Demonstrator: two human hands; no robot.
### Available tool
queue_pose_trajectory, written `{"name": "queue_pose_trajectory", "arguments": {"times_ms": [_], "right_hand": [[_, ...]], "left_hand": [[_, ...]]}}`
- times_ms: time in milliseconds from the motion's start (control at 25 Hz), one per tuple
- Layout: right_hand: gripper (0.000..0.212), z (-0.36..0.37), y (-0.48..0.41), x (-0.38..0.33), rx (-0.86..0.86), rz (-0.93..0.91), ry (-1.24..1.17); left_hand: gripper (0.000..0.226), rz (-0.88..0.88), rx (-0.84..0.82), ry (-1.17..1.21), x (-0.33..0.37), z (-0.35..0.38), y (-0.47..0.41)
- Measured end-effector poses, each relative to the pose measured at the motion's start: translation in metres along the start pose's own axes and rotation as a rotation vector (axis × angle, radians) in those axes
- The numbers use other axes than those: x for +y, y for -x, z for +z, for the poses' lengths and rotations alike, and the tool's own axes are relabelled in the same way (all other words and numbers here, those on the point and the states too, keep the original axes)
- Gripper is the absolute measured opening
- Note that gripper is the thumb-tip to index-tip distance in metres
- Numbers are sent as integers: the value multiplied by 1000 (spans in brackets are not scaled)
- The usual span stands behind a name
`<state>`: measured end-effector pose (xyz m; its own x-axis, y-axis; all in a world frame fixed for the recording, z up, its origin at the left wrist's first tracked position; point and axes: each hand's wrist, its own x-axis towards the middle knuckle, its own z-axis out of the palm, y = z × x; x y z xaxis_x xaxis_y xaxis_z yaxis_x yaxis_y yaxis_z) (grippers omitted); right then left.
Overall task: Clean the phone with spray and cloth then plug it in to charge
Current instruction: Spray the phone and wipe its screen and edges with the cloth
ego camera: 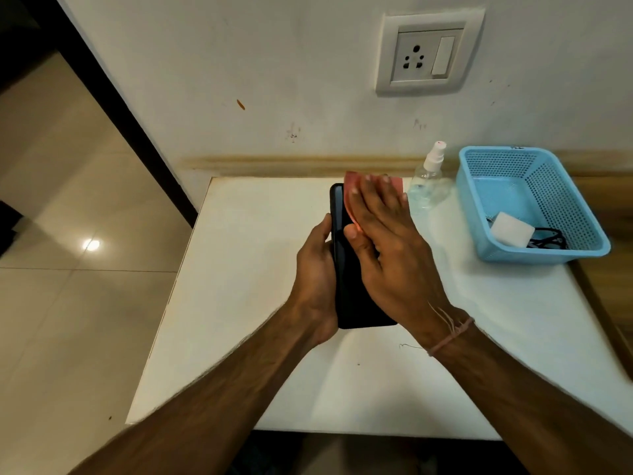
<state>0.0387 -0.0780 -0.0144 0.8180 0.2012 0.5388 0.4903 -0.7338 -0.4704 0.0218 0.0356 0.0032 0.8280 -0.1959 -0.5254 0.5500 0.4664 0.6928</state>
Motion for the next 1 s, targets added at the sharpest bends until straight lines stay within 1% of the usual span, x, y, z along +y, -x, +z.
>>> {"name": "queue_pose_trajectory", "arguments": {"times_ms": [80,160,280,400,480,560,600,680,760,840,920,1000], "right_hand": [[46,1,5,-7,-46,-63,-51],[44,2,14,-16,-115,-120,-99],[43,6,22,-21,-168,-128,-94],[48,8,16,-12,-126,5,-15],[50,6,7,-4,-69,54,32],[49,5,5,-1,-37,40,30],[48,5,6,-4,-47,11,4],[45,8,12,-17,-102,-61,-57],[42,10,18,-23,-119,-105,-61],[42,7,15,-15,-72,-71,-16],[46,2,7,-2,-11,22,61],[49,0,1,4,17,54,93]], "left_hand": [[63,-6,-32,37,0,0,0],[69,33,-44,118,5,-9,-5],[75,76,-42,244,14,-23,-13],[67,94,-18,204,10,-20,-15],[63,53,-7,122,2,-9,-11],[62,15,-13,90,-1,-2,-6],[61,8,-21,93,0,0,-4],[64,30,-35,145,7,-5,-5],[68,55,-54,240,14,-11,-9],[67,64,-56,222,15,-14,-12],[63,47,-38,133,11,-9,-11],[63,6,-17,67,3,-3,-8]]}}
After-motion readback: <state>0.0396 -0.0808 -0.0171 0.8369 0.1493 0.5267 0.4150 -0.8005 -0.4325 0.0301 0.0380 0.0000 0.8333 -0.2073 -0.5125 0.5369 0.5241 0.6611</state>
